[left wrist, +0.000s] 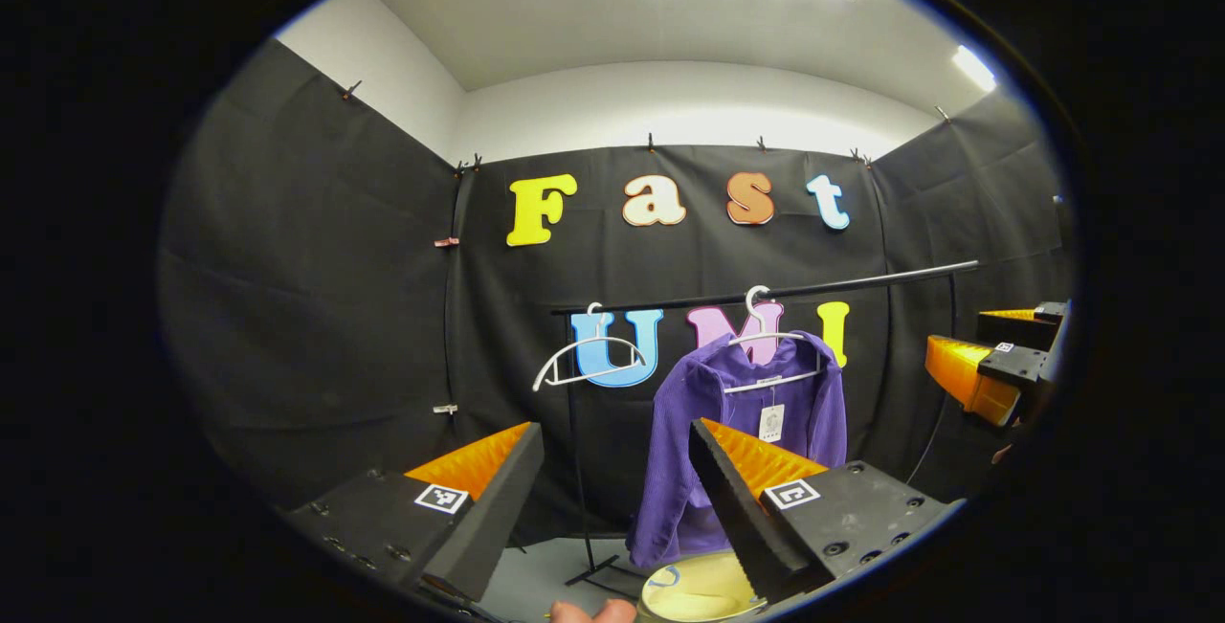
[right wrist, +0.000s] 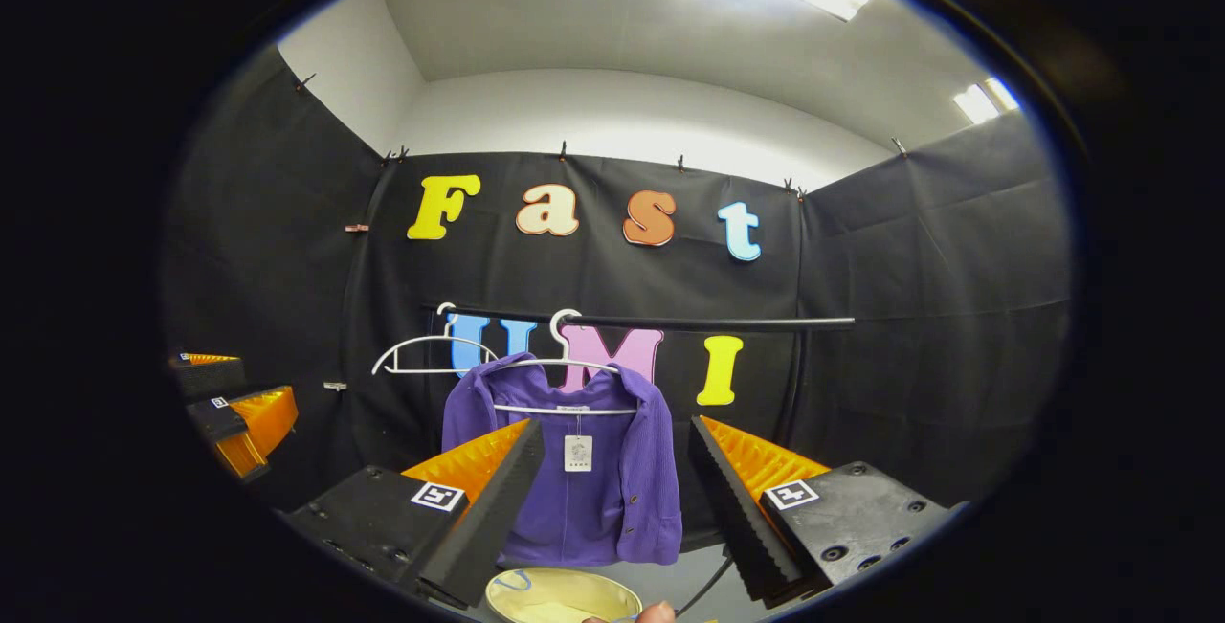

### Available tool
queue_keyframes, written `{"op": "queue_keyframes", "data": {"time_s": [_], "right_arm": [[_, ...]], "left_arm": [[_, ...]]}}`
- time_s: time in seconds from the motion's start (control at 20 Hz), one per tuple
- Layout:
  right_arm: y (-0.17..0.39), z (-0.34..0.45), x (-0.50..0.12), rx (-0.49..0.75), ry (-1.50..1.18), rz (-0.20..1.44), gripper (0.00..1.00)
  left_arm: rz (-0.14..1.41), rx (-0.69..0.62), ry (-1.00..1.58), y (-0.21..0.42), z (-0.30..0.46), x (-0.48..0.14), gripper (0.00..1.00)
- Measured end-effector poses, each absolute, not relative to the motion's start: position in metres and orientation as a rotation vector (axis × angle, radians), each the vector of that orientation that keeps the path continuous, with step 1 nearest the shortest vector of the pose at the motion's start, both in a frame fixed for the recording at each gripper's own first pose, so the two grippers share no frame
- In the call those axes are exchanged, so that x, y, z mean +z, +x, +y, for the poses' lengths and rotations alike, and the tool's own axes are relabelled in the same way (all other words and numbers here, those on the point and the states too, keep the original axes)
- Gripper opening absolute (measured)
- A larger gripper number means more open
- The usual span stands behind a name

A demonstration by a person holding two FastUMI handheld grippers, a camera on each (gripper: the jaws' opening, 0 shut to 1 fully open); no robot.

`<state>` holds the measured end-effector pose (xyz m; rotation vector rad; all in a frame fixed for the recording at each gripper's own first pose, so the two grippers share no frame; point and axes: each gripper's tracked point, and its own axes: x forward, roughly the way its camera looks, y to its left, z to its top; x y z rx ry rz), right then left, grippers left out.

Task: Grasp the clothes on the hanger with both hands and then place them into the laundry hamper below.

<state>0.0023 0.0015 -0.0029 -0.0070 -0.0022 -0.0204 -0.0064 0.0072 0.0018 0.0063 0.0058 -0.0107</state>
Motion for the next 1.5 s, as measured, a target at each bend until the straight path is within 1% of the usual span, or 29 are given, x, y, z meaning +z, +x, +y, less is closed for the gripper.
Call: {"op": "queue_keyframes", "data": {"time_s": [0.05,0.3,0.65,0.8,1.05,1.25,1.3,1.35,1.5], "right_arm": [[0.003,0.001,-0.004,-0.022,-0.007,0.001,0.96],[0.009,-0.004,-0.01,-0.04,0.009,0.017,0.98],[0.036,-0.024,-0.04,-0.077,0.008,0.059,0.98],[0.067,-0.034,-0.052,-0.074,0.017,0.062,0.98],[0.135,-0.044,-0.08,-0.037,0.035,0.057,0.98],[0.197,-0.052,-0.115,-0.026,0.057,0.079,0.98],[0.211,-0.054,-0.127,-0.026,0.07,0.087,0.98],[0.224,-0.055,-0.135,-0.024,0.079,0.092,0.98],[0.259,-0.052,-0.159,-0.009,0.094,0.096,0.97]], "left_arm": [[0.008,-0.013,0.007,-0.007,0.007,0.002,0.96],[0.017,-0.046,0.008,-0.001,0.002,0.0,0.96],[0.028,-0.12,0.019,0.039,-0.036,-0.01,0.96],[0.038,-0.141,0.017,0.07,-0.06,-0.017,0.96],[0.022,-0.122,0.014,0.138,-0.095,-0.027,0.96],[0.007,-0.063,0.026,0.196,-0.108,-0.049,0.96],[0.009,-0.042,0.027,0.209,-0.11,-0.057,0.99],[0.017,-0.031,0.025,0.22,-0.112,-0.064,0.96],[0.045,-0.01,0.016,0.254,-0.123,-0.085,0.94]]}}
